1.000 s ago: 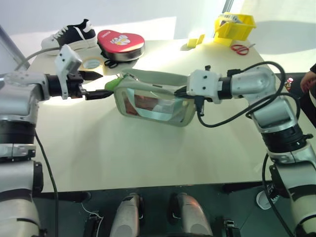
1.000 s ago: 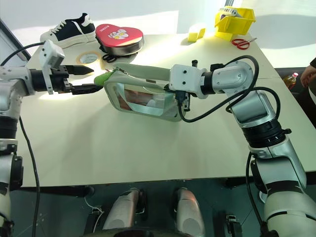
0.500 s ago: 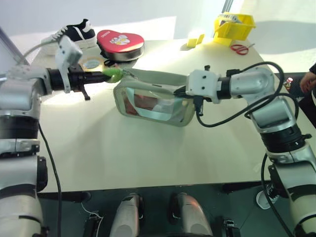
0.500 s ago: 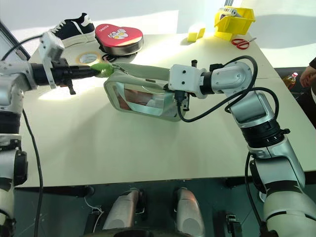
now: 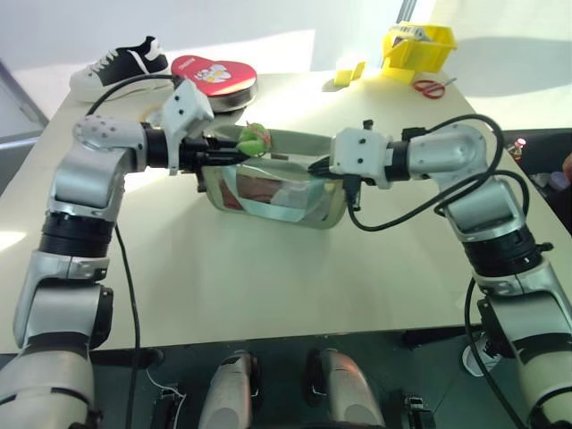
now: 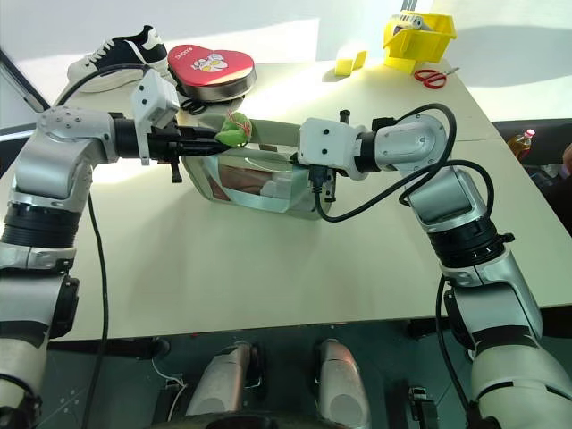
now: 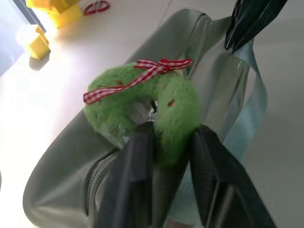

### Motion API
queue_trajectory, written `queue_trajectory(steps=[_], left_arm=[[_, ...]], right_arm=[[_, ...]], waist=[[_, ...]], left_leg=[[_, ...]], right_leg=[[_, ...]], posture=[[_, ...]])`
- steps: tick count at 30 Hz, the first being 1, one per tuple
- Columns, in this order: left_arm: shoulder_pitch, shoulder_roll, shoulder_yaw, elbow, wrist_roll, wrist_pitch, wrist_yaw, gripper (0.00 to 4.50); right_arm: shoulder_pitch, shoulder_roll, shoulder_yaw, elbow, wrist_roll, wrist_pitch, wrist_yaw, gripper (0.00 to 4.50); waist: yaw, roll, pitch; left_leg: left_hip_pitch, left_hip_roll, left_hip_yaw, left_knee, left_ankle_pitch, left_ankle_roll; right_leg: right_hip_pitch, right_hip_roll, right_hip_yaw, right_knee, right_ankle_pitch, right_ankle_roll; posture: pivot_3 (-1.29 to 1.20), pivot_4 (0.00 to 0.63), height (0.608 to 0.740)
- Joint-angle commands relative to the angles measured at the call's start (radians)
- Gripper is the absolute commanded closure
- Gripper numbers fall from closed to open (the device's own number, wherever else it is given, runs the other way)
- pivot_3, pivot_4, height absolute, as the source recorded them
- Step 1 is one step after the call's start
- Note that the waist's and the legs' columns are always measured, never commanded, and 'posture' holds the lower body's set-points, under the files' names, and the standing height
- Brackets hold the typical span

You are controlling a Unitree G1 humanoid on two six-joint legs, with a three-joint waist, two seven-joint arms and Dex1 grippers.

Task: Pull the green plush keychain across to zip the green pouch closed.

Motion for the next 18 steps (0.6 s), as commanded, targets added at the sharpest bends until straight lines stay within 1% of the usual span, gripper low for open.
queue_trajectory(steps=[1, 3, 7, 9, 10, 14, 17, 18], left_arm=[[-0.056, 0.042, 0.047, 0.008, 0.007, -0.001, 0.011, 1.58], [-0.053, 0.082, 0.053, -0.003, -0.002, 0.008, -0.025, 0.61], [0.003, 0.164, 0.053, -0.034, -0.006, 0.014, -0.082, 0.61], [0.044, 0.179, 0.048, -0.042, 0.004, -0.006, -0.09, 0.61], [0.061, 0.175, 0.044, -0.042, 0.012, -0.022, -0.086, 0.61], [0.071, 0.088, 0.032, 0.028, 0.063, -0.097, 0.011, 0.61], [0.064, 0.062, 0.028, 0.067, 0.084, -0.137, 0.018, 1.45], [0.06, 0.059, 0.032, 0.073, 0.082, -0.139, 0.017, 1.95]], right_arm=[[-0.01, 0.0, -0.004, -0.012, 0.002, -0.005, 0.001, 4.5], [-0.008, -0.001, -0.005, -0.014, 0.002, -0.004, 0.001, 4.5], [-0.004, -0.005, -0.007, -0.019, 0.002, -0.002, 0.001, 4.5], [-0.004, -0.004, -0.006, -0.023, 0.002, 0.0, 0.001, 4.5], [-0.004, -0.004, -0.006, -0.024, 0.001, 0.002, 0.001, 4.5], [-0.002, 0.0, -0.003, -0.036, 0.001, 0.013, 0.002, 4.5], [-0.004, 0.0, -0.002, -0.037, -0.002, 0.018, 0.004, 4.5], [-0.004, -0.001, -0.002, -0.037, -0.003, 0.019, 0.003, 4.5]], waist=[[-0.001, 0.0, 0.0], [-0.003, 0.0, 0.0], [-0.002, 0.0, 0.0], [-0.001, 0.0, 0.0], [-0.001, 0.0, 0.0], [0.007, 0.0, 0.0], [0.003, 0.0, 0.0], [0.002, 0.0, 0.0]], left_leg=[[0.0, 0.0, 0.0, 0.0, 0.0, 0.0], [0.0, 0.0, 0.0, 0.0, 0.0, 0.0], [0.0, 0.0, 0.0, 0.0, 0.0, 0.0], [0.0, 0.0, 0.0, 0.0, 0.0, 0.0], [0.0, 0.0, 0.0, 0.0, 0.0, 0.0], [-0.001, 0.0, -0.001, 0.001, 0.0, 0.0], [-0.001, 0.0, -0.001, 0.001, 0.0, 0.0], [-0.001, 0.0, -0.001, 0.001, 0.0, 0.0]], right_leg=[[0.0, 0.0, 0.0, 0.0, 0.0, 0.0], [0.0, 0.0, 0.0, 0.0, 0.0, 0.0], [-0.001, 0.0, 0.0, 0.0, 0.0, 0.0], [0.0, 0.0, 0.0, 0.0, 0.0, 0.0], [0.0, 0.0, 0.0, 0.0, -0.001, 0.001], [0.0, 0.0, 0.0, 0.0, -0.001, 0.0], [0.0, 0.0, 0.0, 0.0, 0.0, -0.001], [0.0, 0.0, 0.0, 0.0, 0.0, -0.001]], posture=[[0.0, 0.15, 0.74], [0.0, 0.15, 0.74], [0.0, 0.15, 0.74], [0.0, 0.15, 0.74], [0.0, 0.15, 0.74], [0.0, 0.15, 0.74], [0.0, 0.15, 0.74], [0.0, 0.15, 0.74]])
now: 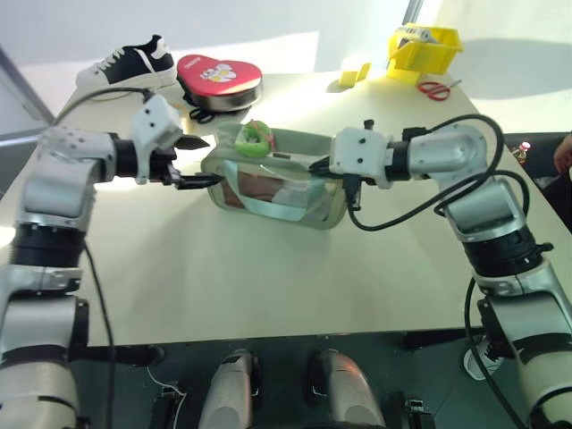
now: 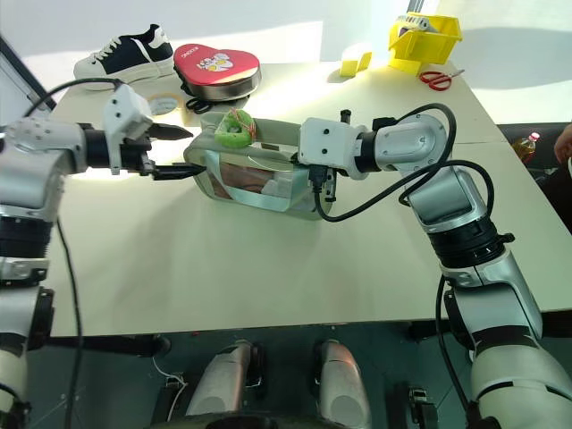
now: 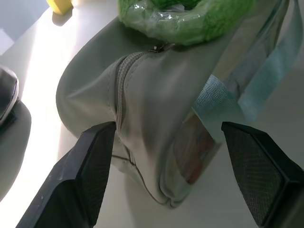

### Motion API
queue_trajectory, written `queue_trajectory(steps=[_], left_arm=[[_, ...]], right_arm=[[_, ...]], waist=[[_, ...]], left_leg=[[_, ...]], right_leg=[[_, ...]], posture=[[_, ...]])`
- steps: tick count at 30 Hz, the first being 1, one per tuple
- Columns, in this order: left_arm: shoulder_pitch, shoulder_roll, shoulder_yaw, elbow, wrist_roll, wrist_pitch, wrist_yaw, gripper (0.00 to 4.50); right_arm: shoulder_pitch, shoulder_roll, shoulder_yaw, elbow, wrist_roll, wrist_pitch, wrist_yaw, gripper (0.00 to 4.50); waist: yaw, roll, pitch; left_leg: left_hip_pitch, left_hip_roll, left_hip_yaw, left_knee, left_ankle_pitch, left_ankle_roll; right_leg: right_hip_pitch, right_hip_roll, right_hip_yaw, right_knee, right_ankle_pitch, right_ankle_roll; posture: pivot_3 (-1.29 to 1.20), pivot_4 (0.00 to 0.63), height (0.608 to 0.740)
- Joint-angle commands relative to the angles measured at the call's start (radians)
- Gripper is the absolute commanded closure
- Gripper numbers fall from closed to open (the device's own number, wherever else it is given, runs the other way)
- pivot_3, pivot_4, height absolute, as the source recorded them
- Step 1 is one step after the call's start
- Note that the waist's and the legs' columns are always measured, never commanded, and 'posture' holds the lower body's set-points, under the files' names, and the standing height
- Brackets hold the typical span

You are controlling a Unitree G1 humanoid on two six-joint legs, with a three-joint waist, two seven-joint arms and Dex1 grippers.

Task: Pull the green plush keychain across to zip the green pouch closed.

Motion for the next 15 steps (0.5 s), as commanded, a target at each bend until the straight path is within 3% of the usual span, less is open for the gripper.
queue_trajectory(steps=[1, 5, 11, 14, 15], left_arm=[[-0.031, 0.005, 0.022, 0.011, 0.005, -0.033, 0.003, 2.51], [-0.022, 0.024, 0.031, -0.009, -0.01, -0.025, -0.023, 4.44], [0.009, 0.069, 0.067, -0.131, -0.067, 0.106, -0.038, 4.44], [0.044, 0.069, 0.073, -0.173, -0.074, 0.124, -0.026, 4.5], [0.054, 0.066, 0.074, -0.184, -0.074, 0.126, -0.019, 4.5]], right_arm=[[-0.004, -0.004, -0.002, -0.028, 0.001, 0.002, 0.001, 4.5], [-0.005, -0.002, -0.004, -0.025, -0.003, 0.003, -0.007, 4.5], [-0.036, 0.03, -0.005, 0.029, -0.008, -0.01, -0.039, 4.5], [-0.06, 0.044, -0.01, 0.073, -0.001, -0.011, -0.037, 3.64], [-0.075, 0.043, -0.011, 0.094, -0.006, -0.025, -0.035, 3.15]], waist=[[-0.001, 0.0, 0.0], [-0.001, 0.0, 0.0], [-0.005, 0.0, 0.0], [-0.004, 0.0, 0.0], [-0.004, 0.0, 0.0]], left_leg=[[0.0, 0.0, 0.0, 0.0, 0.0, 0.0], [0.0, 0.0, 0.001, 0.0, 0.0, 0.0], [0.0, 0.0, 0.0, 0.0, 0.0, 0.0], [0.0, 0.001, 0.0, -0.001, 0.0, 0.0], [0.0, 0.001, 0.0, -0.001, 0.0, 0.0]], right_leg=[[0.0, 0.0, 0.0, 0.0, 0.0, 0.0], [0.0, 0.0, 0.0, 0.0, 0.0, 0.0], [-0.001, 0.0, 0.0, 0.0, 0.0, 0.0], [-0.001, 0.0, 0.0, 0.0, 0.0, 0.0], [-0.001, 0.0, 0.0, 0.0, 0.0, 0.0]], posture=[[0.0, 0.15, 0.74], [0.0, 0.15, 0.74], [0.0, 0.15, 0.74], [0.0, 0.15, 0.74], [0.0, 0.15, 0.74]])
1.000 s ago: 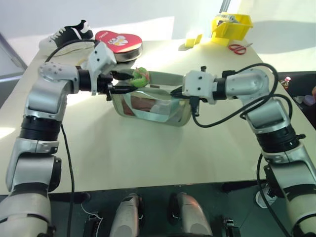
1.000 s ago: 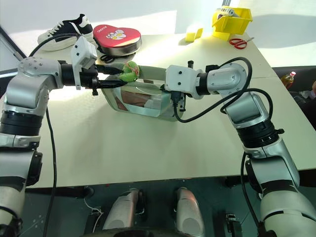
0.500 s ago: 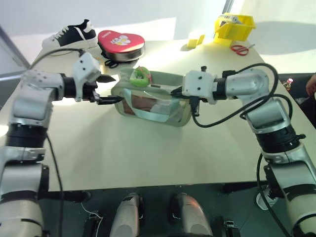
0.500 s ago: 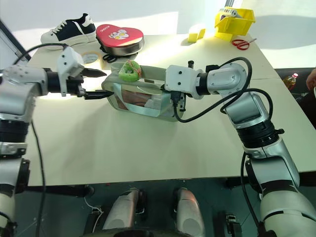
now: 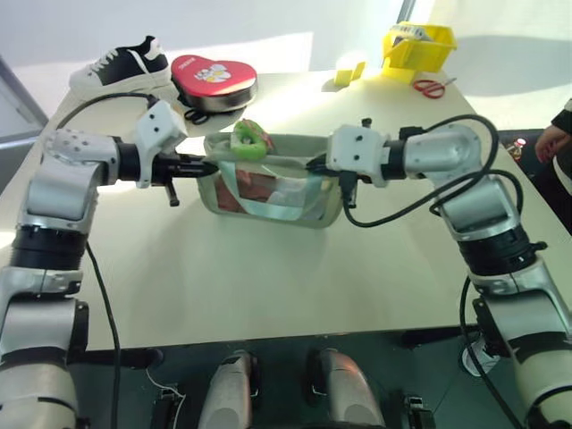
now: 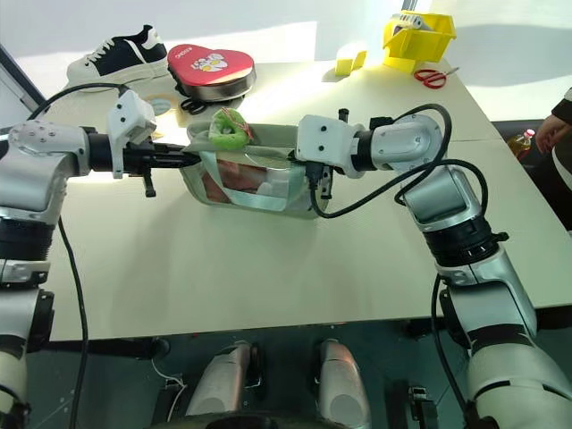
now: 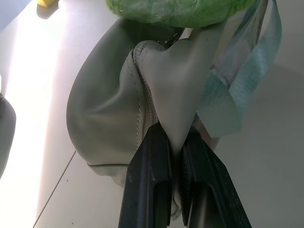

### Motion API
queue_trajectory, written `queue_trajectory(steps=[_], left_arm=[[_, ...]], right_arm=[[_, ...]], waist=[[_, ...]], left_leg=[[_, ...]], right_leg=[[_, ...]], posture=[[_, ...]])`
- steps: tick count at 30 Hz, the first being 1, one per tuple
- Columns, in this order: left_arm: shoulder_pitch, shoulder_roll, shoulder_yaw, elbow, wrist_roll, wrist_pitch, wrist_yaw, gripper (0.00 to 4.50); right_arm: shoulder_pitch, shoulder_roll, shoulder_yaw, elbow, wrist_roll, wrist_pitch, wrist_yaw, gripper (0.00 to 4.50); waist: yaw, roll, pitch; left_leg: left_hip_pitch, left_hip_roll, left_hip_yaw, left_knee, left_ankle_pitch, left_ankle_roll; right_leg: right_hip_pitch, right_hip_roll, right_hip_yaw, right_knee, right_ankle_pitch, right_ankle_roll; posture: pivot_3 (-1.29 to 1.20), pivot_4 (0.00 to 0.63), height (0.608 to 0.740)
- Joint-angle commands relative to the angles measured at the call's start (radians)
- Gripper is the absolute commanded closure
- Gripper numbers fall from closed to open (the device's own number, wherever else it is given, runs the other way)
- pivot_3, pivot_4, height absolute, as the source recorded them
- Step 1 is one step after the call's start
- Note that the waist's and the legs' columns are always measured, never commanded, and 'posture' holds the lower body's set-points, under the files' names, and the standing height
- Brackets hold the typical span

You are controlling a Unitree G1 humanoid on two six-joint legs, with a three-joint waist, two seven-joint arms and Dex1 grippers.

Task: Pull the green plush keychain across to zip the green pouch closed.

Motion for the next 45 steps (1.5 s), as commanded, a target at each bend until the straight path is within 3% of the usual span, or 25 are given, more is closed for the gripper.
queue_trajectory(steps=[1, 2, 7, 12, 17, 25, 28, 31, 39, 45], left_arm=[[0.016, 0.008, 0.048, -0.071, -0.026, 0.006, 0.028, 4.5], [0.024, 0.008, 0.049, -0.075, -0.023, 0.004, 0.035, 4.5], [0.045, 0.016, 0.055, -0.07, -0.015, -0.014, 0.062, 4.5], [0.048, 0.017, 0.056, -0.079, -0.021, -0.012, 0.068, 4.5], [0.034, 0.009, 0.05, -0.077, -0.025, -0.009, 0.068, 4.5], [0.028, 0.004, 0.049, -0.08, -0.029, -0.005, 0.073, 4.5], [0.03, 0.003, 0.049, -0.08, -0.026, -0.008, 0.077, 4.5], [0.028, 0.0, 0.047, -0.075, -0.023, -0.012, 0.081, 4.5], [0.029, -0.004, 0.043, -0.078, -0.025, -0.007, 0.081, 4.5], [0.037, -0.004, 0.042, -0.081, -0.026, -0.004, 0.081, 4.5]], right_arm=[[-0.076, -0.012, -0.012, 0.054, 0.0, -0.037, 0.015, 2.66], [-0.101, -0.019, -0.015, 0.068, 0.004, -0.045, 0.033, 2.19], [-0.228, 0.02, -0.059, 0.039, 0.127, 0.101, 0.108, 2.19], [-0.223, 0.17, -0.015, -0.058, 0.161, 0.207, 0.014, 2.19], [-0.216, 0.262, 0.059, 0.046, 0.072, 0.106, -0.088, 2.19], [-0.229, 0.273, 0.092, 0.163, -0.008, -0.004, -0.136, 2.19], [-0.228, 0.273, 0.082, 0.16, -0.006, 0.0, -0.134, 2.96], [-0.228, 0.271, 0.056, 0.134, 0.019, 0.036, -0.13, 4.44], [-0.213, 0.163, -0.069, -0.035, 0.124, 0.293, -0.106, 4.44], [-0.123, -0.098, -0.065, 0.016, -0.05, 0.191, -0.2, 4.44]], waist=[[0.001, 0.0, 0.0], [0.002, 0.0, 0.0], [0.001, 0.0, 0.0], [0.0, 0.0, 0.0], [0.005, 0.0, 0.0], [0.0, 0.0, 0.0], [0.001, 0.0, 0.0], [0.001, 0.0, 0.0], [0.005, 0.0, 0.0], [0.011, 0.0, 0.0]], left_leg=[[0.0, 0.0, 0.0, 0.0, 0.0, 0.0], [0.0, 0.0, 0.0, 0.0, 0.0, 0.0], [0.0, 0.0, 0.0, 0.0, 0.0, 0.0], [0.0, 0.0, 0.0, -0.001, 0.0, 0.0], [0.0, 0.0, 0.0, 0.0, 0.0, 0.0], [-0.001, -0.001, 0.0, 0.0, 0.0, 0.0], [-0.001, -0.001, 0.0, 0.0, 0.0, 0.0], [-0.001, -0.001, 0.0, 0.0, 0.0, 0.0], [-0.001, -0.002, -0.001, 0.0, 0.0, 0.0], [-0.001, -0.003, -0.001, 0.0, -0.001, 0.001]], right_leg=[[0.0, 0.0, 0.0, 0.0, 0.0, 0.0], [0.0, 0.0, 0.0, 0.0, 0.0, 0.0], [0.0, 0.0, 0.0, 0.0, 0.0, 0.0], [0.0, 0.0, 0.0, 0.0, 0.0, 0.0], [0.0, 0.0, 0.0, 0.0, 0.0, 0.0], [0.0, -0.001, 0.0, 0.0, 0.0, 0.0], [0.0, -0.001, 0.0, 0.0, 0.0, 0.0], [0.0, -0.001, 0.0, 0.0, 0.0, 0.0], [0.0, -0.001, 0.0, 0.0, 0.0, 0.0], [0.001, -0.002, 0.0, -0.001, 0.0, 0.0]], posture=[[0.0, 0.15, 0.74], [0.0, 0.15, 0.74], [0.0, 0.15, 0.74], [0.0, 0.15, 0.74], [0.0, 0.15, 0.74], [0.0, 0.15, 0.74], [0.0, 0.15, 0.74], [0.0, 0.15, 0.74], [0.0, 0.15, 0.74], [0.0, 0.15, 0.74]])
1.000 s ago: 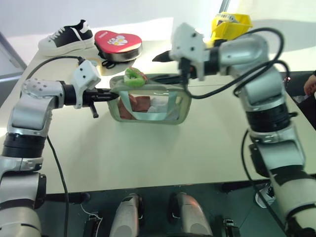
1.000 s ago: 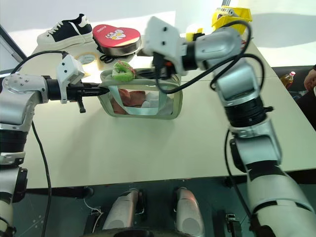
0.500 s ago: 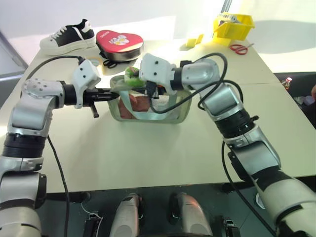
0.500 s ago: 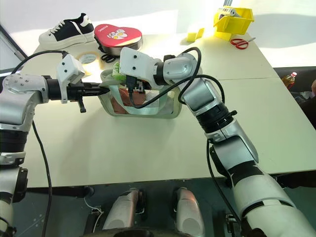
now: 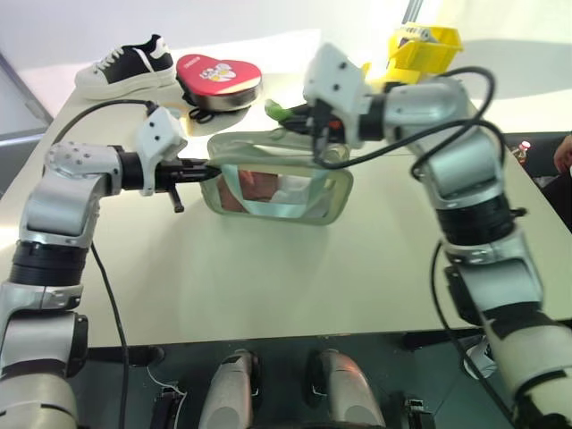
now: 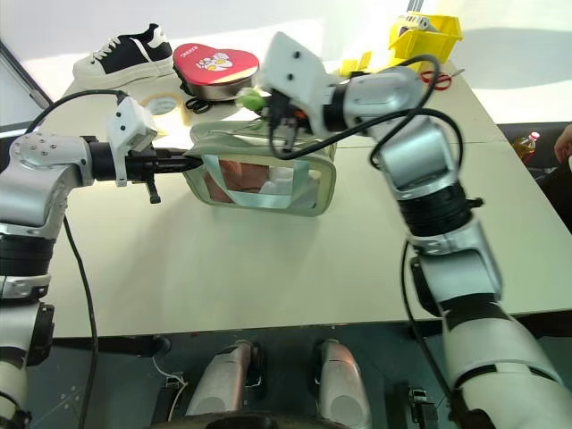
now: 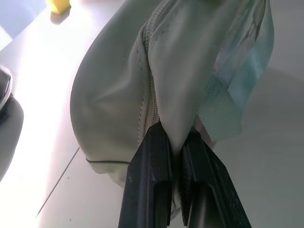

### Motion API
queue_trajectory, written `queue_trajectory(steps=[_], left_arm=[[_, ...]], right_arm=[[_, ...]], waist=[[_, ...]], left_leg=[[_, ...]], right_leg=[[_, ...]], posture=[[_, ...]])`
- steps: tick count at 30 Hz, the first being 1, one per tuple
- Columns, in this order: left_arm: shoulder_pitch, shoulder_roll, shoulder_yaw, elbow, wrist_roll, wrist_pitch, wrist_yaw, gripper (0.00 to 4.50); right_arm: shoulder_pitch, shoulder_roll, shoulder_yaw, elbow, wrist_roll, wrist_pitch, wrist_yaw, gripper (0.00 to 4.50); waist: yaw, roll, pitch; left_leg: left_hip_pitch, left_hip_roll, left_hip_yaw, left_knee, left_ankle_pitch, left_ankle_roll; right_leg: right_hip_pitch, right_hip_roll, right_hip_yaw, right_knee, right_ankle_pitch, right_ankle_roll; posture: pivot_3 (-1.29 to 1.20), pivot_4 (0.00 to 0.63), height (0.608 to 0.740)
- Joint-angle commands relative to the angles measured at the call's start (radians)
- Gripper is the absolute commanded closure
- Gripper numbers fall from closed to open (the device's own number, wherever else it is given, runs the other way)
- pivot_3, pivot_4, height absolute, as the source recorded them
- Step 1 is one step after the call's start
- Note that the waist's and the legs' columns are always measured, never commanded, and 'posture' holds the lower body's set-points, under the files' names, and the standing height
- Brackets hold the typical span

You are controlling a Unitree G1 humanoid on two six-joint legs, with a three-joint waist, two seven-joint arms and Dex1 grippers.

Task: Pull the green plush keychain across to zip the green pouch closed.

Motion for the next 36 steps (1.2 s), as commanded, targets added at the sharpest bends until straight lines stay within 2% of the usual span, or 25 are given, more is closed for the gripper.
queue_trajectory(steps=[1, 6, 9, 13, 18, 21, 23, 26, 30, 32, 33, 34, 36], left_arm=[[-0.018, 0.012, 0.024, -0.011, -0.004, -0.001, 0.006, 4.5], [-0.018, 0.013, 0.019, -0.015, -0.006, 0.004, -0.001, 4.5], [-0.025, 0.012, 0.015, -0.007, -0.005, 0.001, -0.005, 4.5], [-0.035, 0.005, 0.008, 0.001, -0.002, 0.0, -0.007, 4.5], [-0.046, -0.002, 0.003, 0.004, 0.0, -0.003, -0.007, 4.5], [-0.044, 0.0, 0.004, 0.002, 0.0, -0.004, -0.008, 4.5], [-0.04, 0.002, 0.008, -0.004, -0.002, 0.0, -0.005, 4.5], [-0.032, 0.005, 0.013, -0.011, -0.004, 0.002, -0.001, 4.5], [-0.027, 0.005, 0.014, -0.011, -0.002, 0.0, 0.005, 4.5], [-0.029, 0.007, 0.013, -0.006, 0.003, -0.003, 0.009, 4.5], [-0.031, 0.008, 0.013, 0.0, 0.005, -0.004, 0.011, 4.5], [-0.033, 0.009, 0.013, 0.006, 0.005, -0.005, 0.011, 4.5], [-0.043, 0.007, 0.02, 0.017, -0.002, 0.001, 0.013, 3.75]], right_arm=[[0.054, -0.125, -0.021, 0.022, -0.129, -0.099, -0.079, 4.44], [0.163, -0.229, -0.014, 0.044, -0.251, -0.195, -0.162, 4.44], [0.247, -0.219, -0.025, 0.036, -0.274, -0.183, -0.219, 4.44], [0.395, -0.07, -0.01, 0.013, -0.216, -0.114, -0.264, 4.44], [0.455, 0.131, -0.023, 0.043, -0.151, -0.03, -0.31, 4.44], [0.457, 0.15, -0.027, 0.053, -0.151, -0.022, -0.312, 4.44], [0.445, 0.125, -0.047, 0.057, -0.145, -0.03, -0.301, 4.44], [0.407, 0.057, -0.112, 0.06, -0.099, -0.016, -0.245, 3.45], [0.316, -0.074, -0.181, 0.09, -0.039, -0.009, -0.145, 1.52], [0.26, -0.147, -0.212, 0.102, 0.018, 0.011, -0.05, 0.41], [0.227, -0.187, -0.225, 0.1, 0.061, 0.034, 0.018, 0.04], [0.207, -0.215, -0.232, 0.091, 0.098, 0.055, 0.076, 0.04], [0.184, -0.258, -0.254, 0.026, 0.223, 0.153, 0.206, 0.0]], waist=[[-0.001, 0.0, 0.0], [-0.014, 0.0, 0.0], [-0.012, 0.0, 0.0], [-0.011, -0.002, -0.001], [-0.013, -0.001, -0.001], [-0.011, -0.001, -0.001], [-0.011, -0.001, -0.001], [-0.01, -0.001, -0.001], [-0.009, 0.0, 0.0], [-0.009, 0.001, 0.0], [-0.009, 0.001, 0.0], [-0.009, 0.001, 0.0], [-0.008, 0.0, 0.0]], left_leg=[[0.0, 0.0, 0.001, 0.0, 0.0, 0.0], [0.0, 0.001, 0.002, -0.001, 0.0, 0.0], [0.0, 0.001, 0.003, -0.002, 0.0, 0.0], [0.001, 0.002, 0.003, -0.001, 0.0, 0.0], [0.001, 0.003, 0.002, -0.001, 0.0, 0.0], [0.001, 0.003, 0.002, 0.0, 0.0, 0.0], [0.001, 0.003, 0.001, 0.0, 0.0, 0.0], [0.001, 0.002, 0.001, 0.0, 0.0, 0.0], [0.001, 0.002, 0.001, 0.0, 0.0, 0.0], [0.001, 0.002, 0.001, -0.001, 0.0, 0.0], [0.001, 0.002, 0.001, -0.001, 0.0, 0.0], [0.001, 0.002, 0.001, -0.001, 0.0, 0.0], [0.001, 0.002, 0.001, -0.001, 0.0, 0.0]], right_leg=[[0.0, 0.0, 0.0, -0.001, 0.0, 0.0], [-0.002, 0.0, 0.001, 0.0, 0.0, 0.0], [-0.002, 0.001, 0.001, 0.0, 0.0, 0.0], [-0.001, 0.001, 0.001, 0.0, 0.0, 0.001], [-0.001, 0.002, 0.001, 0.001, 0.0, 0.001], [0.0, 0.002, 0.001, 0.001, 0.0, 0.001], [0.0, 0.002, 0.001, 0.0, 0.0, 0.001], [0.0, 0.002, 0.001, 0.0, 0.0, 0.001], [0.0, 0.001, 0.001, 0.0, 0.0, 0.001], [-0.001, 0.001, 0.001, 0.0, 0.0, 0.0], [-0.001, 0.001, 0.001, 0.0, 0.0, 0.0], [-0.001, 0.001, 0.001, 0.0, 0.0, 0.0], [-0.001, 0.002, 0.001, 0.0, 0.0, 0.0]], posture=[[0.0, 0.15, 0.74], [0.0, 0.15, 0.74], [0.0, 0.15, 0.74], [0.0, 0.15, 0.74], [0.0, 0.15, 0.74], [0.0, 0.15, 0.74], [0.0, 0.15, 0.74], [0.0, 0.15, 0.74], [0.0, 0.15, 0.74], [0.0, 0.15, 0.74], [0.0, 0.15, 0.74], [0.0, 0.15, 0.74], [0.0, 0.15, 0.74]])
